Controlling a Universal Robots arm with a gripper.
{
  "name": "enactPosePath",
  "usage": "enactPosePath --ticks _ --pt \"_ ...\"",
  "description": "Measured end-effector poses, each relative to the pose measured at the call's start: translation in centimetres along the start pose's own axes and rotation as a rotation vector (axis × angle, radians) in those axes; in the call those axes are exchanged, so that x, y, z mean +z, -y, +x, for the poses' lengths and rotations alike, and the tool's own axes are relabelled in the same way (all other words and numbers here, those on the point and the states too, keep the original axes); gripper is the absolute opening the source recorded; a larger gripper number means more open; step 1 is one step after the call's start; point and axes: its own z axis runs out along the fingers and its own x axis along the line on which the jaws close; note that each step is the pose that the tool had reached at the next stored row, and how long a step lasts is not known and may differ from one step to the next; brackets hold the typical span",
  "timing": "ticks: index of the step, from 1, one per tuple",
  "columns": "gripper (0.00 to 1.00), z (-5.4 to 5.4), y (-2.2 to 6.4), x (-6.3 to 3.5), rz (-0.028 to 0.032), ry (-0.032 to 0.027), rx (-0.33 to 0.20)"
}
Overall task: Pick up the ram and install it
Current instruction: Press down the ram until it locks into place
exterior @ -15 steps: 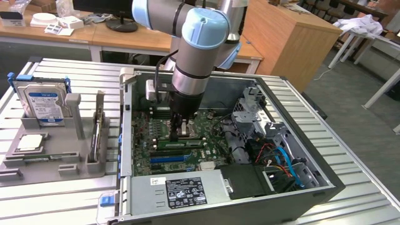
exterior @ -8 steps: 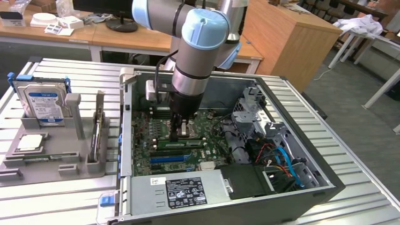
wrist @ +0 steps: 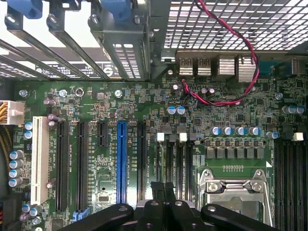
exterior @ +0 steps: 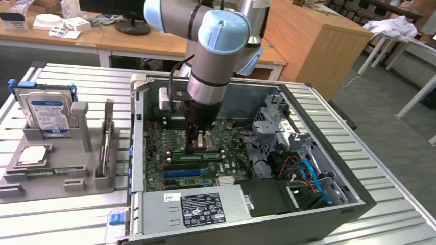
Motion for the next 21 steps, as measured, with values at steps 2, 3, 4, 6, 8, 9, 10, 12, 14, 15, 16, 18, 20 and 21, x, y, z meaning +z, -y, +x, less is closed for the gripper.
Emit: enactPosePath --ticks 2,3,4,6,8,9,10,12,14,15,16,18,20,21 --pt "0.11 0.0 0.0 0.02 -0.0001 -0.0002 0.0" --pt "0.11 0.0 0.0 0.02 -0.0001 -0.0002 0.0" --pt "0.11 0.0 0.0 0.02 -0.0001 -0.0002 0.0" --pt "0.11 0.0 0.0 0.03 -0.0001 -0.0002 0.0" --pt "0.11 0.01 0.01 0.24 -0.0001 -0.0002 0.0" --pt "0.11 0.01 0.01 0.3 -0.0001 -0.0002 0.0" --pt "0.11 0.01 0.01 0.36 0.0001 0.0002 0.0" --pt "0.11 0.03 0.01 0.4 -0.0001 0.0002 0.0" --pt "0.11 0.04 0.01 0.43 -0.0002 0.0002 0.0" --pt "0.11 0.03 0.02 0.43 -0.0002 0.0002 0.0" --pt "0.11 0.03 0.02 0.43 -0.0002 0.0003 0.0" --pt "0.11 0.04 0.02 0.44 0.0 0.0004 0.0" --pt "0.11 0.04 0.02 0.48 -0.0001 0.0004 0.0" --pt "0.11 0.04 0.02 0.52 -0.0001 0.0004 0.0"
